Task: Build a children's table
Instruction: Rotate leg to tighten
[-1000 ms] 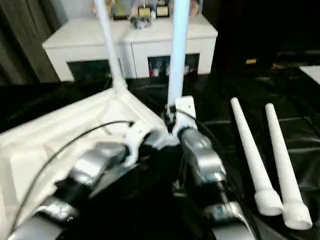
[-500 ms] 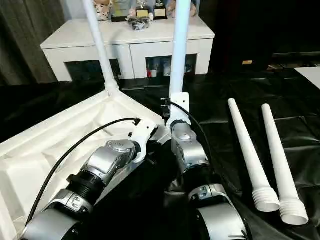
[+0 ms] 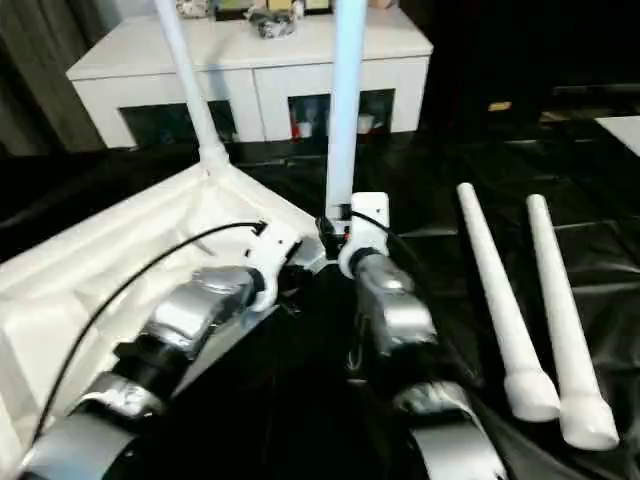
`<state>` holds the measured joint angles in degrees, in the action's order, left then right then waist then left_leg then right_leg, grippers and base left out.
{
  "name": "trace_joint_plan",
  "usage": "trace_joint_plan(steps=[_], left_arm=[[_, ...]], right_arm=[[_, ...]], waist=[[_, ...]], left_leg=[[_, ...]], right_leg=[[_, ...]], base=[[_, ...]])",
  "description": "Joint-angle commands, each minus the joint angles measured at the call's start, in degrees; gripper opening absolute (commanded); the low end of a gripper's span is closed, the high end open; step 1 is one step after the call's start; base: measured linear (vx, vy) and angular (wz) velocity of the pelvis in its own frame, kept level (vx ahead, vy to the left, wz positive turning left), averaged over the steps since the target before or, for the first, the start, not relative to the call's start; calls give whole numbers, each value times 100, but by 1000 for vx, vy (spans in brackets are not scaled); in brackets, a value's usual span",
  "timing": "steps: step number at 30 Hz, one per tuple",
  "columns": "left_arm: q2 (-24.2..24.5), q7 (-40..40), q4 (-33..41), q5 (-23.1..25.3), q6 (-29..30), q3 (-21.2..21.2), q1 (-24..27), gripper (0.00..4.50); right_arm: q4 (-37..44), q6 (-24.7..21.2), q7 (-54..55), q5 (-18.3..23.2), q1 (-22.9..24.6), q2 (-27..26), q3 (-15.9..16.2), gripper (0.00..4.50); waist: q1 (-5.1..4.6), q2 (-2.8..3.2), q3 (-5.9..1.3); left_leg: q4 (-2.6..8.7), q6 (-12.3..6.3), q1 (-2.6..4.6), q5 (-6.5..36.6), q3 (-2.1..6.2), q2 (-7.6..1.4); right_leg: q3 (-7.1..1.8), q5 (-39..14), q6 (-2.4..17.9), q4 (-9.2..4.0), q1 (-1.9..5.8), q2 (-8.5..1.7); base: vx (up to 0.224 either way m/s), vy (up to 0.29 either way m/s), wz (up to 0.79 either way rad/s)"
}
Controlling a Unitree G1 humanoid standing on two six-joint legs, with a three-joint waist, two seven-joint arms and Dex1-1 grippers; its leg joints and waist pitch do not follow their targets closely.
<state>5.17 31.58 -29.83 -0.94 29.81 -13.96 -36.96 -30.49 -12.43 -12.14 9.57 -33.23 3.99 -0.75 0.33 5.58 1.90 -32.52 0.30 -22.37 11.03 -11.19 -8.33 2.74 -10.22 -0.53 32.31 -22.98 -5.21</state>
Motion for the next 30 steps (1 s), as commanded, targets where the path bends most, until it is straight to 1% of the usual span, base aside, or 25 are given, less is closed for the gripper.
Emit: trace_joint_plan(steps=[1,2,3,4,5,6,7,8,9,10,11,12,13,15,16,18,19,20,22,23,24,27,28,30], left_arm=[[268,442,121,-42,-222,-85,203,0],[340,582,177,-52,-273,-131,246,0],[454,771,273,-82,-273,-183,323,0],[572,975,362,-95,-362,-250,398,0],[656,1134,421,-114,-438,-292,454,0],[747,1265,487,-131,-466,-319,514,0],[864,1442,571,-124,-644,-364,594,0],[887,1480,589,-120,-700,-376,610,0],[988,1676,700,-126,-924,-421,693,0],[1096,1949,898,-220,-1075,-446,807,0],[1104,1970,913,-228,-1086,-448,816,0],[1175,2151,1063,-313,-1122,-460,889,0],[1302,2409,1321,-422,-1072,-507,988,0],[1364,2498,1425,-436,-1062,-546,1024,0],[1458,2668,1630,-497,-1025,-599,1098,0],[1507,2779,1732,-525,-1031,-622,1140,0],[1539,2840,1801,-537,-1041,-636,1176,0],[1554,2867,1835,-542,-1046,-641,1196,0],[1575,2898,1882,-541,-1039,-640,1226,0],[1571,2893,1883,-532,-1042,-634,1234,0],[1574,2892,1884,-525,-1044,-631,1243,0],[1610,2902,1931,-498,-1027,-624,1280,0],[1614,2901,1941,-500,-1020,-621,1285,0],[1609,2879,1933,-494,-1021,-611,1285,0]], right_arm=[[603,-251,-440,142,192,203,122,375],[788,-339,-616,185,288,304,176,386],[1071,-463,-916,251,461,492,266,386],[1309,-527,-1201,297,629,675,360,399],[1490,-572,-1422,322,760,810,418,408],[1698,-608,-1744,363,938,1009,516,419],[1959,-693,-2162,447,1159,1265,631,429],[2009,-716,-2238,468,1199,1311,651,437],[2239,-814,-2585,555,1377,1529,743,443],[2459,-854,-2965,606,1569,1792,860,447],[2474,-856,-2992,609,1583,1812,869,447],[2606,-882,-3196,628,1693,1975,934,447],[2745,-893,-3427,643,1810,2169,996,447],[2775,-864,-3461,614,1835,2219,1009,447],[2738,-764,-3382,522,1828,2215,984,447],[2754,-747,-3373,517,1830,2216,966,447],[2772,-764,-3378,527,1828,2203,958,447],[2784,-779,-3378,530,1826,2195,955,447],[2800,-821,-3424,544,1834,2209,975,447],[2784,-787,-3454,514,1851,2236,1007,447],[2759,-761,-3469,497,1863,2248,1023,447],[2738,-743,-3529,504,1876,2267,1032,447],[2732,-741,-3543,512,1870,2263,1029,431],[2698,-727,-3536,520,1840,2237,1015,411]], waist=[[76,-83,-375],[114,-101,-382],[140,-109,-382],[219,-102,-394],[235,-102,-404],[246,-88,-405],[266,-95,-398],[292,-79,-378],[284,-74,-367],[306,-63,-360],[303,-72,-353],[296,-67,-336],[309,-61,-329],[291,-48,-318],[291,-32,-303],[284,-49,-299],[301,-37,-311],[303,-38,-308],[314,-32,-316],[318,-61,-324],[319,-46,-332],[319,-56,-352],[322,-67,-353],[326,-71,-352]], left_leg=[[286,-878,80,131,211,-450],[229,-1051,84,10,177,-434],[216,-1107,82,-15,179,-427],[181,-1224,73,-134,178,-435],[170,-1239,68,-178,182,-440],[160,-1266,66,-216,181,-440],[164,-1271,68,-184,184,-448],[175,-1255,69,-27,190,-466],[197,-1178,65,145,190,-470],[215,-1074,79,320,198,-494],[226,-1038,74,395,200,-498],[247,-937,86,568,194,-502],[268,-816,105,781,192,-516],[290,-678,114,943,186,-511],[296,-572,129,1083,181,-508],[308,-455,119,1175,186,-501],[300,-410,161,1194,174,-503],[296,-402,171,1200,163,-496],[287,-388,172,1157,157,-489],[279,-417,143,1038,161,-483],[268,-445,126,952,171,-479],[231,-545,114,785,168,-464],[217,-593,105,721,167,-460],[203,-634,93,710,166,-453]], right_leg=[[-194,499,1507,-199,273,-407],[-195,833,1558,-168,245,-379],[-197,902,1585,-155,252,-389],[-198,1043,1572,-121,266,-387],[-198,1089,1580,-99,268,-387],[-187,1067,1590,-84,255,-376],[-178,990,1563,-94,259,-366],[-177,741,1537,-116,258,-365],[-174,447,1534,-132,255,-358],[-174,196,1517,-143,258,-359],[-171,100,1499,-152,266,-352],[-179,-117,1507,-169,246,-352],[-185,-374,1497,-183,242,-355],[-195,-590,1476,-197,222,-348],[-206,-725,1465,-214,190,-342],[-208,-859,1418,-218,204,-349],[-215,-838,1405,-220,175,-341],[-219,-815,1407,-224,161,-333],[-224,-730,1414,-210,167,-334],[-218,-589,1410,-186,193,-336],[-213,-500,1410,-161,209,-346],[-209,-342,1423,-144,226,-362],[-209,-306,1436,-139,229,-363],[-209,-371,1439,-136,229,-365]], base=[[0,0,0],[0,0,0],[0,0,0],[0,0,0],[0,0,0],[0,0,0],[0,0,0],[0,0,0],[0,0,0],[0,0,0],[0,0,0],[0,0,0],[0,0,0],[0,0,0],[0,0,0],[0,0,0],[0,0,0],[0,0,0],[0,0,0],[0,0,0],[0,0,0],[0,0,0],[0,0,0],[0,0,0]])
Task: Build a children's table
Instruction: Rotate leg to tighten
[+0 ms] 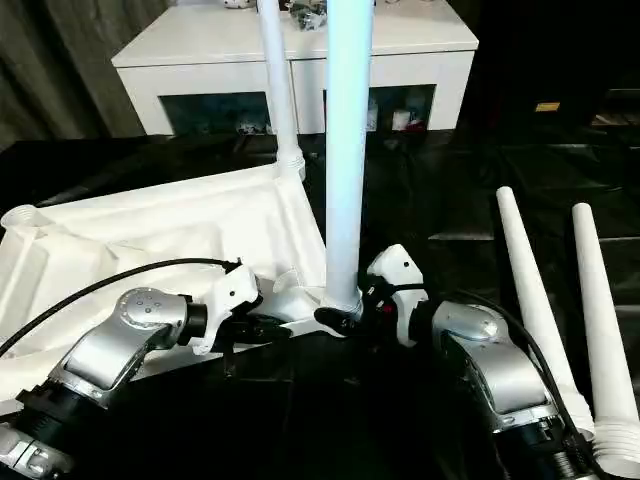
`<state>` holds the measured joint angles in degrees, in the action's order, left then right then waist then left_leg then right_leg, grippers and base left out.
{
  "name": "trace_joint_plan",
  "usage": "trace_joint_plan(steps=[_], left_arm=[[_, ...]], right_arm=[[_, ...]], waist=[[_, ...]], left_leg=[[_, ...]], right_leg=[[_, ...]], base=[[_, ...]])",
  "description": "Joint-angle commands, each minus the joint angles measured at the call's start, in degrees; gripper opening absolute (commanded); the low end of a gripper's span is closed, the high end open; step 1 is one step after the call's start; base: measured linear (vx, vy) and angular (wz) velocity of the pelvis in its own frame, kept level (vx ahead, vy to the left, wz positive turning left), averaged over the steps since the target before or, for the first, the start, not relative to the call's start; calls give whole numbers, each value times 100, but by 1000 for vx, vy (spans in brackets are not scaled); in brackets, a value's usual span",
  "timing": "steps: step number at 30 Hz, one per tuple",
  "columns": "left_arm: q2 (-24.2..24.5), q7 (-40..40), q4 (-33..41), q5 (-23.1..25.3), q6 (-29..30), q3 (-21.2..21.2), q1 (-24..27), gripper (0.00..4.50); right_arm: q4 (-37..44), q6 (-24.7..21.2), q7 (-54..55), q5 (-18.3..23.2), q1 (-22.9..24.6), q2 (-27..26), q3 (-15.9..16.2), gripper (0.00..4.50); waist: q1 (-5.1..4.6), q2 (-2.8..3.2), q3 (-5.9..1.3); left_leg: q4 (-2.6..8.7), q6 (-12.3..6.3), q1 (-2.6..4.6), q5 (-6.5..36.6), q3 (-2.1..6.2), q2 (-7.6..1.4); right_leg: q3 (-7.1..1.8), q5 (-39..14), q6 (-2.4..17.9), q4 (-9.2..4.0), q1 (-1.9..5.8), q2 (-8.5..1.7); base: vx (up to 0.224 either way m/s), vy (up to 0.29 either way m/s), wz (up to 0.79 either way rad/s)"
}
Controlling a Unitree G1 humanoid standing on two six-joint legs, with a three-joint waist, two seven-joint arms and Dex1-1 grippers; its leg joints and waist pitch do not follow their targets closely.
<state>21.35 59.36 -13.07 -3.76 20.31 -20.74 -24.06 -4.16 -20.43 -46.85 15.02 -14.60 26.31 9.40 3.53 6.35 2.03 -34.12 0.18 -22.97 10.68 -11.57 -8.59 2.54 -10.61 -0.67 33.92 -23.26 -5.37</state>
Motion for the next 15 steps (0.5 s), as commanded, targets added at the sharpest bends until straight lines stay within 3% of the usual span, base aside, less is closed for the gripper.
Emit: trace_joint_plan(steps=[1,8,15], left_arm=[[-13,95,251,-202,-73,76,-7,0],[-34,71,228,-177,-76,89,4,0],[-29,62,214,-166,-81,81,24,0]], right_arm=[[49,85,-61,-27,-40,-7,-5,405],[24,112,-111,-36,-61,-6,0,346],[4,117,-155,-52,-21,0,57,292]], waist=[[7,-142,-361],[-9,-141,-358],[-1,-151,-384]], left_leg=[[364,-618,152,781,207,-428],[369,-526,156,935,221,-434],[322,-654,145,684,211,-415]], right_leg=[[-185,-423,1447,-303,255,-347],[-182,-658,1396,-304,249,-329],[-177,-384,1457,-271,260,-331]], base=[[0,0,0],[0,0,0],[0,0,0]])
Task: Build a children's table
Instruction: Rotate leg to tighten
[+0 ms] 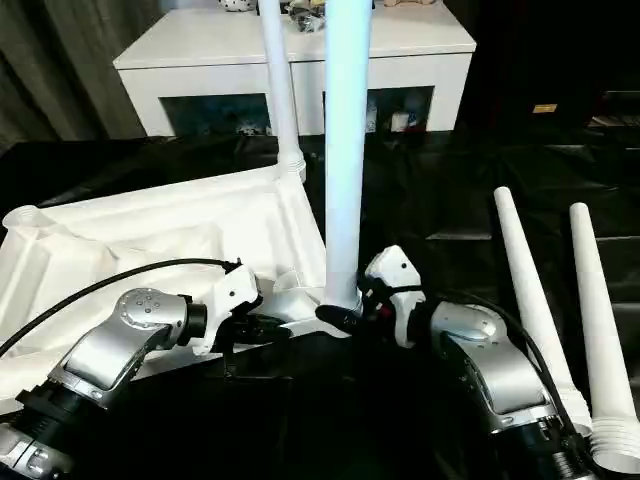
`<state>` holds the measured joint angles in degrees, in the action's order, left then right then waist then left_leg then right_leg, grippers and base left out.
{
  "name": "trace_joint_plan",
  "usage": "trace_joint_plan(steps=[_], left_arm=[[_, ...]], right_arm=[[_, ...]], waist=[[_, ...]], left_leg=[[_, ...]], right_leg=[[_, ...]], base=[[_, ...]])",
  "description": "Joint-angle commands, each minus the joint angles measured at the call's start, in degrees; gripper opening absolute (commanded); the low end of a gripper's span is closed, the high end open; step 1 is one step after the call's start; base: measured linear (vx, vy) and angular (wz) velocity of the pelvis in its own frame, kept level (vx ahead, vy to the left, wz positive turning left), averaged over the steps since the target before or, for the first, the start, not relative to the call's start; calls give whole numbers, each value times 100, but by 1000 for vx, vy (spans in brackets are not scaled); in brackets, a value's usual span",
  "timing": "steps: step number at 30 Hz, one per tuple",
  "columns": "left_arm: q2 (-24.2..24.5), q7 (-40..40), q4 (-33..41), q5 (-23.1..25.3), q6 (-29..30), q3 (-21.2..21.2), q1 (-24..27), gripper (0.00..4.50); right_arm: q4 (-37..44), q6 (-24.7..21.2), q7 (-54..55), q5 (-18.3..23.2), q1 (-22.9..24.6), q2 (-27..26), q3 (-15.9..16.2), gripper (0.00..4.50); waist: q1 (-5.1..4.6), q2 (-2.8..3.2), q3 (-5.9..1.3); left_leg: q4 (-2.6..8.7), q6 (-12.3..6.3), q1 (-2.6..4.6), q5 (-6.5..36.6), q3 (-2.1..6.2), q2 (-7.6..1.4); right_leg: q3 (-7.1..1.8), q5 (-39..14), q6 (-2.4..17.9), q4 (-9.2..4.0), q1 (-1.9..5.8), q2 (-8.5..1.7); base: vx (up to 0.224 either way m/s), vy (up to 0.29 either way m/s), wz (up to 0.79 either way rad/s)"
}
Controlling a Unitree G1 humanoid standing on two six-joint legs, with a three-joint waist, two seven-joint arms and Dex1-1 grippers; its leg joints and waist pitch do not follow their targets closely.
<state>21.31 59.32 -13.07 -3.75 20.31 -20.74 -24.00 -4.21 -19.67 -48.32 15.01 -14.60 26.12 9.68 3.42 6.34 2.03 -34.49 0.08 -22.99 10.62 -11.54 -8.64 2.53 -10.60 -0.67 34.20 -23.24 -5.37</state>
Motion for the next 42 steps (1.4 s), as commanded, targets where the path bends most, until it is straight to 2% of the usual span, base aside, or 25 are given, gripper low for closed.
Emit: trace_joint_plan(steps=[1,10,14,17,18,19,21,22,23,24,25,26,27,29,32,34,38,39,40,42], left_arm=[[-22,66,207,-164,-77,79,23,0],[-30,28,177,-141,-52,71,42,0],[-254,-427,-41,-38,108,167,-52,0],[-824,-1685,-617,215,385,464,-363,0],[-824,-1685,-617,215,385,464,-363,0],[-928,-1919,-726,256,437,518,-425,0],[-1185,-2485,-1003,338,584,647,-590,0],[-1195,-2508,-1013,340,590,653,-596,0],[-1425,-3057,-1233,397,711,800,-725,0],[-1520,-3311,-1351,445,697,842,-789,0],[-1585,-3472,-1429,495,670,858,-831,0],[-1590,-3483,-1434,498,667,859,-833,0],[-1640,-3596,-1486,528,644,873,-859,0],[-1717,-3663,-1566,602,644,845,-903,0],[-1662,-3429,-1443,603,592,728,-863,0],[-1568,-3179,-1344,550,479,627,-826,0],[-1346,-2699,-1105,481,411,456,-726,0],[-1248,-2519,-981,436,502,410,-670,0],[-1026,-2049,-743,366,605,253,-560,0],[-789,-1608,-487,291,584,154,-430,0]], right_arm=[[-22,21,12,-87,-1,2,51,286],[-137,-92,189,-183,51,-106,87,274],[-345,-215,733,-322,-23,-347,-14,273],[-668,-453,2005,-542,-157,-980,-297,272],[-668,-453,2005,-542,-157,-980,-297,272],[-736,-498,2297,-607,-181,-1116,-360,272],[-967,-552,3150,-817,-245,-1494,-525,272],[-977,-555,3187,-825,-248,-1510,-532,272],[-1200,-628,3971,-1002,-304,-1837,-667,272],[-1320,-612,4333,-1099,-337,-1984,-705,272],[-1425,-579,4567,-1141,-375,-2101,-733,272],[-1434,-575,4580,-1142,-378,-2109,-734,272],[-1521,-539,4710,-1156,-415,-2193,-745,272],[-1717,-449,4878,-1174,-523,-2390,-785,272],[-1631,-27,4371,-1000,-632,-2462,-692,272],[-1524,82,4220,-923,-680,-2465,-721,328],[-1348,40,3754,-699,-738,-2329,-707,363],[-1227,-33,3484,-646,-726,-2197,-630,363],[-1042,-70,2980,-644,-675,-1891,-455,375],[-851,-5,2230,-642,-539,-1426,-250,375]], waist=[[11,-136,-385],[4,-136,-383],[-38,-138,-360],[-86,-149,-312],[-101,-155,-319],[-103,-155,-322],[-136,-157,-299],[-144,-158,-298],[-163,-161,-299],[-181,-149,-288],[-188,-177,-287],[-186,-165,-288],[-184,-144,-292],[-199,-147,-292],[-201,-138,-294],[-186,-129,-313],[-224,-133,-331],[-241,-134,-337],[-227,-141,-376],[-204,-134,-382]], left_leg=[[360,-653,152,688,214,-415],[352,-635,145,744,216,-409],[374,-495,151,959,219,-405],[403,-287,173,1320,205,-379],[417,-137,186,1461,225,-366],[429,-90,188,1504,241,-373],[449,18,218,1748,237,-365],[456,50,221,1772,240,-365],[468,98,210,1803,251,-357],[477,141,231,1909,249,-348],[479,162,233,2005,258,-334],[484,168,236,2021,264,-336],[492,157,250,2053,270,-344],[513,123,228,2048,275,-346],[516,91,227,2100,276,-345],[522,57,214,1973,277,-361],[507,-75,131,1741,285,-347],[504,-86,117,1666,285,-350],[463,-219,123,1398,284,-366],[424,-391,123,1127,261,-386]], right_leg=[[-172,-374,1461,-296,257,-328],[-168,-431,1474,-293,264,-327],[-172,-720,1444,-325,247,-318],[-178,-1318,1349,-401,217,-305],[-177,-1632,1256,-413,231,-318],[-176,-1713,1205,-420,240,-328],[-191,-1995,1057,-468,199,-311],[-196,-2046,1027,-477,197,-315],[-194,-2048,986,-473,196,-304],[-196,-2122,970,-494,167,-301],[-193,-2276,911,-520,181,-312],[-197,-2320,882,-521,184,-320],[-194,-2320,832,-534,179,-318],[-193,-2240,792,-542,190,-319],[-196,-2235,761,-551,193,-329],[-201,-1948,795,-525,202,-322],[-190,-1581,916,-470,283,-341],[-186,-1491,949,-457,288,-339],[-175,-1117,1081,-417,304,-339],[-173,-753,1205,-376,292,-330]], base=[[0,0,0],[0,0,0],[0,0,0],[0,0,0],[0,0,0],[0,0,0],[0,0,0],[0,0,0],[0,0,0],[0,0,0],[0,0,0],[0,0,0],[0,0,0],[0,0,0],[0,0,0],[0,0,0],[0,0,0],[0,0,0],[0,0,0],[0,0,0]])
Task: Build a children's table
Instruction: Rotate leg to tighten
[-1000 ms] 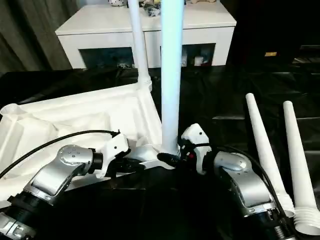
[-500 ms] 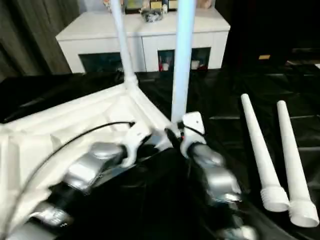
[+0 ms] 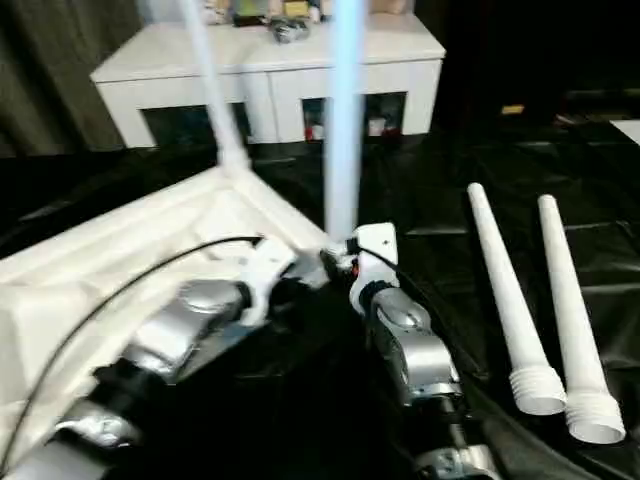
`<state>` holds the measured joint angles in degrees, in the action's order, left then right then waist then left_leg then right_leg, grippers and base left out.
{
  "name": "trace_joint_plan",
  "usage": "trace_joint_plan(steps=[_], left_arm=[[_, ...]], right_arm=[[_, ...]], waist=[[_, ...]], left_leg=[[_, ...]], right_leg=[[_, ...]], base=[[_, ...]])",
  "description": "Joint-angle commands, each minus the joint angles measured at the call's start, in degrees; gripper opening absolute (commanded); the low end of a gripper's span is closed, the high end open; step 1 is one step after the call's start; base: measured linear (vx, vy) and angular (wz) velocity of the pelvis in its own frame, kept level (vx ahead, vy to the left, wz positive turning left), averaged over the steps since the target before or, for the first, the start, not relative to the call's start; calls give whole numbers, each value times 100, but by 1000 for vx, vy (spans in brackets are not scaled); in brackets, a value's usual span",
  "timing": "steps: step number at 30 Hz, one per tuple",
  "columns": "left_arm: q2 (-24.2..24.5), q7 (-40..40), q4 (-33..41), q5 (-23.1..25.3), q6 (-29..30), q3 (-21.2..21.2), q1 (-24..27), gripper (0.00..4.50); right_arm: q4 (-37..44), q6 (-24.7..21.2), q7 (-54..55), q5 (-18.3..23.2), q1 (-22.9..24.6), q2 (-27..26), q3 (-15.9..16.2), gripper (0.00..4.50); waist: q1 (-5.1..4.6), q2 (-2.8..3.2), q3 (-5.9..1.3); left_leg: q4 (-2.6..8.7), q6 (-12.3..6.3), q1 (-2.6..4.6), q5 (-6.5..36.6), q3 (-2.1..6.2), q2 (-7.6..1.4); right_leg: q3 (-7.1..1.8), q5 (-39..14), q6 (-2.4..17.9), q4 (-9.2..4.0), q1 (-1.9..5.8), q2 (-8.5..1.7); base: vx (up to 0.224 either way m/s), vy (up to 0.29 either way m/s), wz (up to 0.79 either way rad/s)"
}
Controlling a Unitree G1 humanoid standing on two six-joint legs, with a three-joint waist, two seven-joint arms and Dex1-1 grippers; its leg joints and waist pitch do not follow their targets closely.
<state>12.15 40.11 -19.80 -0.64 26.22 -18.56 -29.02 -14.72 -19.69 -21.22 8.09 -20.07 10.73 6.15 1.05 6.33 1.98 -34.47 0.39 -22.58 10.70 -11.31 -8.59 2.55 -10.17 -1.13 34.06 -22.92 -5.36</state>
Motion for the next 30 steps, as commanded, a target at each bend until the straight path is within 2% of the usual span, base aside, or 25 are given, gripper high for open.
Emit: trace_joint_plan(steps=[1,5,6,9,10,12,16,19,22,30], left_arm=[[170,395,241,-82,28,-37,104,0],[448,913,424,-245,-67,-105,227,0],[553,1149,516,-342,-220,-149,282,0],[675,1409,665,-453,-318,-187,352,0],[720,1487,719,-474,-340,-202,374,0],[892,1820,958,-571,-272,-248,471,0],[950,1898,996,-571,-253,-233,499,0],[985,1918,996,-566,-274,-238,507,0],[1003,1950,1006,-575,-292,-237,518,0],[1012,1992,1022,-538,-279,-246,536,0]], right_arm=[[256,19,-721,80,69,260,138,375],[504,127,-1589,257,326,774,181,375],[576,185,-1798,320,381,892,176,375],[669,203,-2037,400,433,1028,193,375],[706,186,-2117,429,450,1077,207,375],[801,247,-2445,436,506,1321,355,375],[775,280,-2579,417,495,1342,354,375],[779,321,-2688,429,499,1337,372,375],[757,348,-2700,422,500,1286,373,375],[706,362,-2751,474,496,1254,335,305]], waist=[[58,-125,-391],[150,-140,-416],[161,-149,-399],[174,-136,-369],[172,-128,-346],[185,-134,-336],[208,-123,-331],[214,-131,-336],[216,-144,-351],[223,-132,-367]], left_leg=[[382,-532,88,929,214,-386],[327,-808,79,499,201,-402],[332,-856,79,546,199,-401],[364,-764,102,850,199,-419],[399,-627,118,1103,201,-430],[427,-477,138,1298,210,-443],[436,-279,169,1453,188,-432],[439,-279,142,1376,195,-427],[419,-355,124,1234,197,-417],[395,-476,123,1047,197,-418]], right_leg=[[-171,-496,1365,-328,257,-327],[-168,23,1553,-267,255,-342],[-157,-62,1577,-279,247,-333],[-157,-543,1553,-315,226,-325],[-163,-880,1507,-345,205,-318],[-169,-1121,1436,-358,204,-318],[-197,-1136,1407,-371,168,-311],[-197,-1053,1396,-354,191,-323],[-193,-956,1400,-343,205,-331],[-180,-766,1459,-318,210,-319]], base=[[0,0,0],[0,0,0],[0,0,0],[0,0,0],[0,0,0],[0,0,0],[0,0,0],[0,0,0],[0,0,0],[0,0,0]])
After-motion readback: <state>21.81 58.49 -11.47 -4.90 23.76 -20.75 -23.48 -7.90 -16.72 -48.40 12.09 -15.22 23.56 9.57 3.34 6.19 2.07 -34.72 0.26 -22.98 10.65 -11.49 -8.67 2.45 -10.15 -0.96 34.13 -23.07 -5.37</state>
